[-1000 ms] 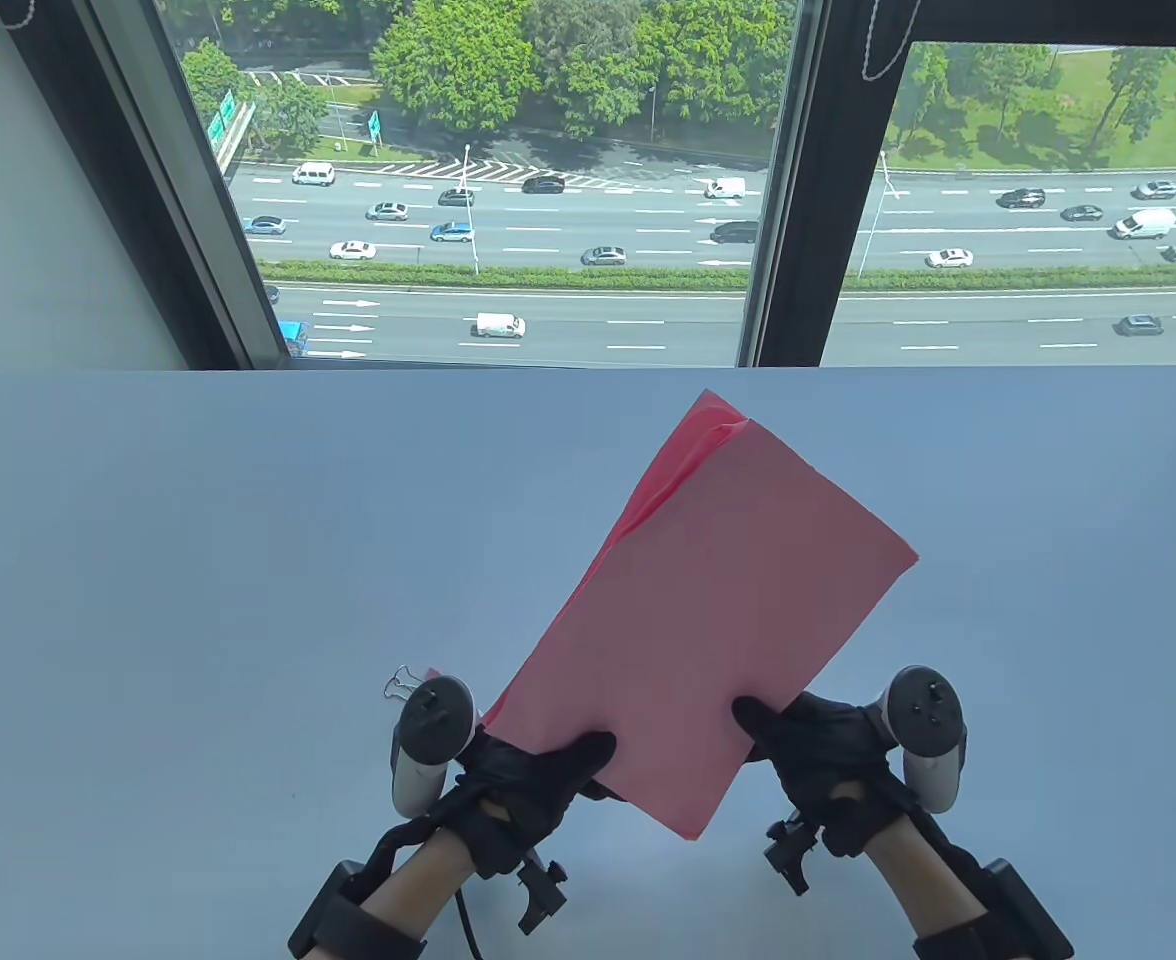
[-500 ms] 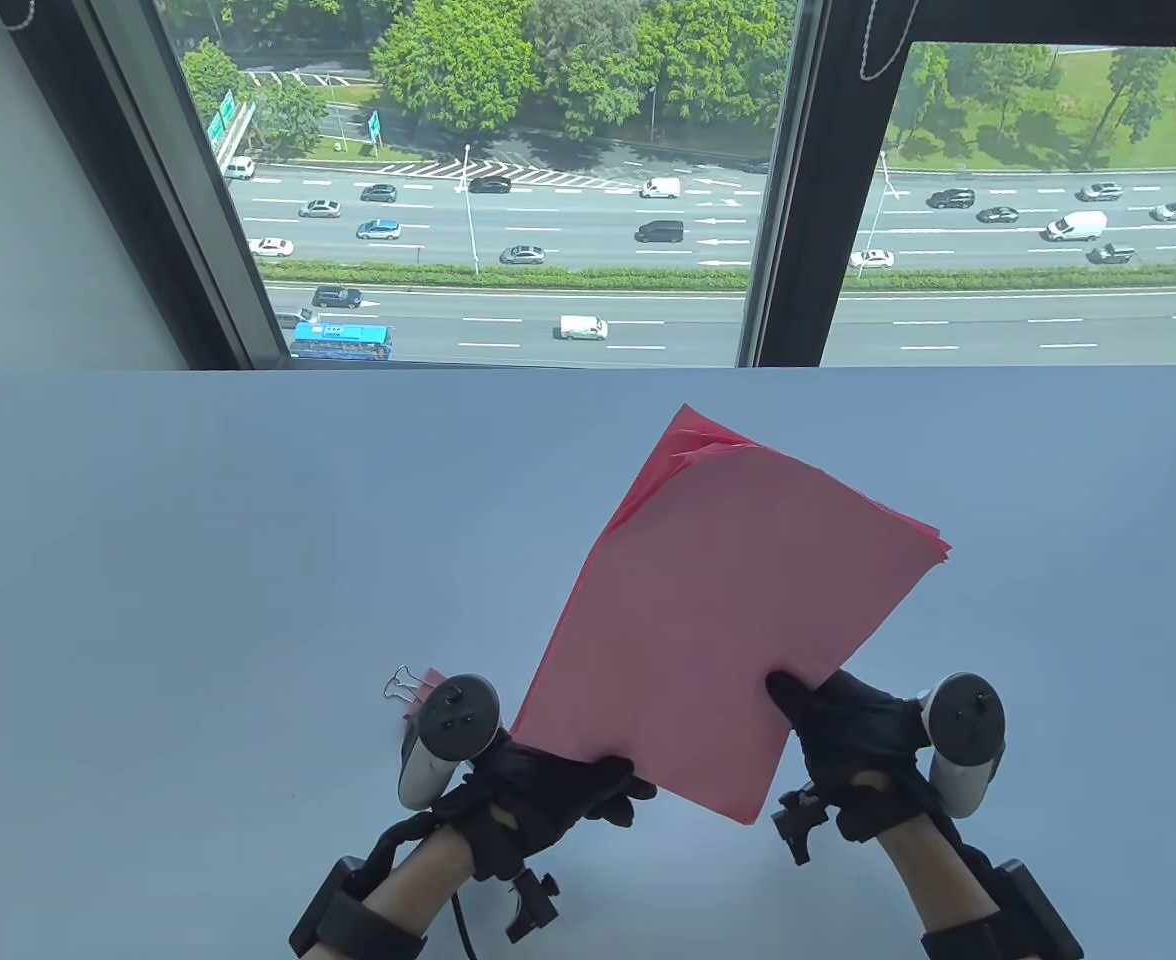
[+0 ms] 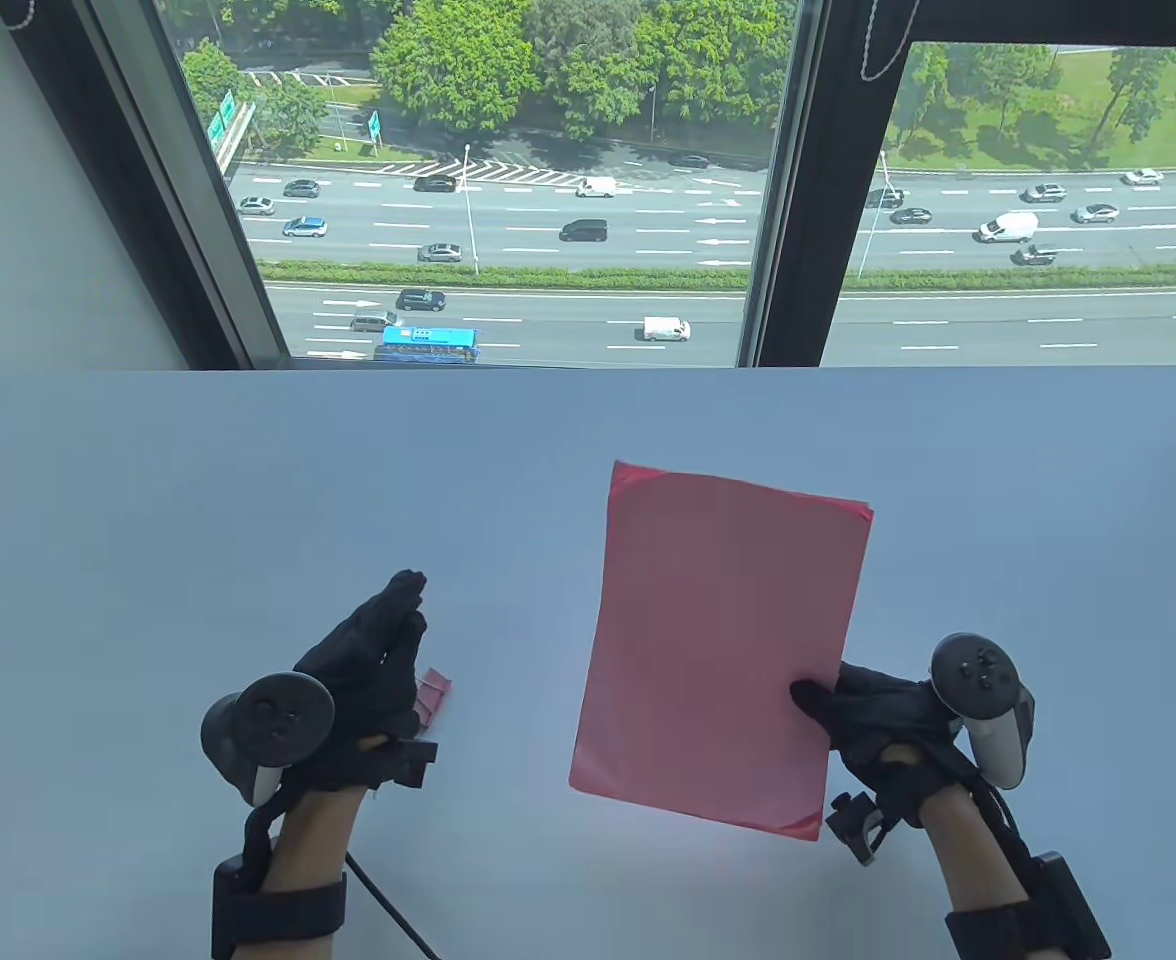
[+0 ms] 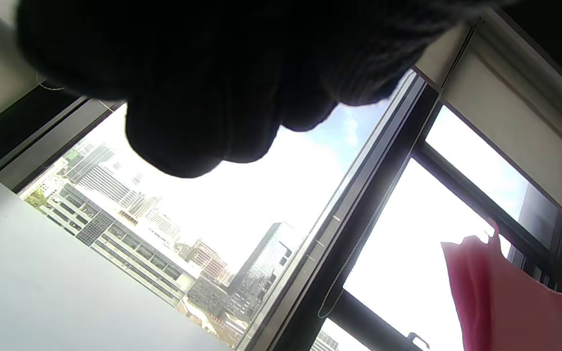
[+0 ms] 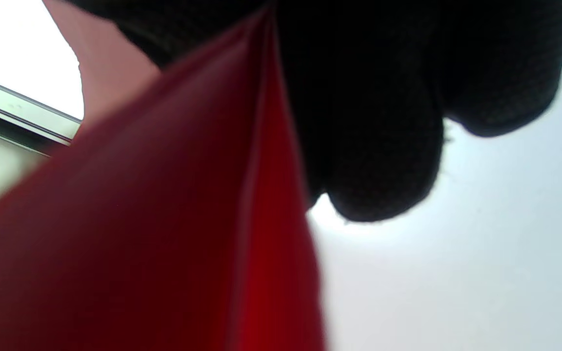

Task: Clip paper with binder clip (Left hand to clip)

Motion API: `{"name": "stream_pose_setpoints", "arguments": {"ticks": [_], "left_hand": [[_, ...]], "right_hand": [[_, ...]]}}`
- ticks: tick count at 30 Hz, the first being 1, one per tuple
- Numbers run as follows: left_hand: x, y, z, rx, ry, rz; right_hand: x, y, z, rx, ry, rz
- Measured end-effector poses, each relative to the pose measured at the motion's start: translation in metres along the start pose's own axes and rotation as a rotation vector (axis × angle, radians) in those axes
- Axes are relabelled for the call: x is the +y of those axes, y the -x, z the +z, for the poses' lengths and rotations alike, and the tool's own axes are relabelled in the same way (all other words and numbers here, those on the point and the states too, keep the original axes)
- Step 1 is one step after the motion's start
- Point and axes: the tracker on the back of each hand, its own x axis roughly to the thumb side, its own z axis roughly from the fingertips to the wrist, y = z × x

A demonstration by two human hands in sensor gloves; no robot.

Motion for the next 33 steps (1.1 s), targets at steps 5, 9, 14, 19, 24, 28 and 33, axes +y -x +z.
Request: {"name": "stream_pose_setpoints", "arguments": {"ticks": [5,9,14,19,24,28,33], "left_hand": [[-0.018,0.021,-0.001,0.221,0.313,-0.263],[-0.032,0.027,0.000,0.282,0.463,-0.368],[-0.045,0.025,0.002,0.289,0.511,-0.477],[-0.048,0.018,0.000,0.266,0.442,-0.527],[-0.055,0.017,0.001,0.251,0.473,-0.533],[-0.058,0.019,0.001,0.250,0.473,-0.453],[-0.058,0.024,0.005,0.352,0.500,-0.210]], "right_hand": [[0.002,0.002,-0.003,0.027,-0.035,-0.019],[0.002,0.002,-0.002,0.029,-0.033,0.006],[0.008,0.004,-0.005,0.052,-0.077,0.028],[0.009,0.005,-0.005,0.062,-0.086,0.042],[0.008,0.005,-0.004,0.063,-0.072,0.051],[0.008,0.005,-0.004,0.058,-0.071,0.047],[0.005,0.006,-0.005,0.056,-0.060,0.026]]}}
